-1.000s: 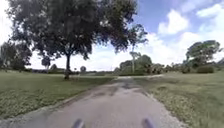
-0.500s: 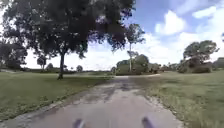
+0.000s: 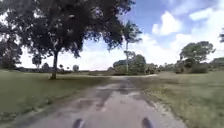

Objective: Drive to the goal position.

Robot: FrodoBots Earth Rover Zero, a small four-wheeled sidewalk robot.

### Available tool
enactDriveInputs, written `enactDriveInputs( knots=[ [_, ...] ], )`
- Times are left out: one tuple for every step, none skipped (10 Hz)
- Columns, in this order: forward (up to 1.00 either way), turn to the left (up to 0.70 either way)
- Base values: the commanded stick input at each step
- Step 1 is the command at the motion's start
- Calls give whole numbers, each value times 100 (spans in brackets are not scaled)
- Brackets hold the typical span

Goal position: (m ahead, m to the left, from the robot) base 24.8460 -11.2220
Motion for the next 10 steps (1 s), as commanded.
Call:
enactDriveInputs(
  knots=[
    [69,3],
    [69,3],
    [69,3],
    [69,3],
    [69,3],
    [69,3],
    [69,3],
    [69,3],
    [69,3],
    [69,8]
  ],
)
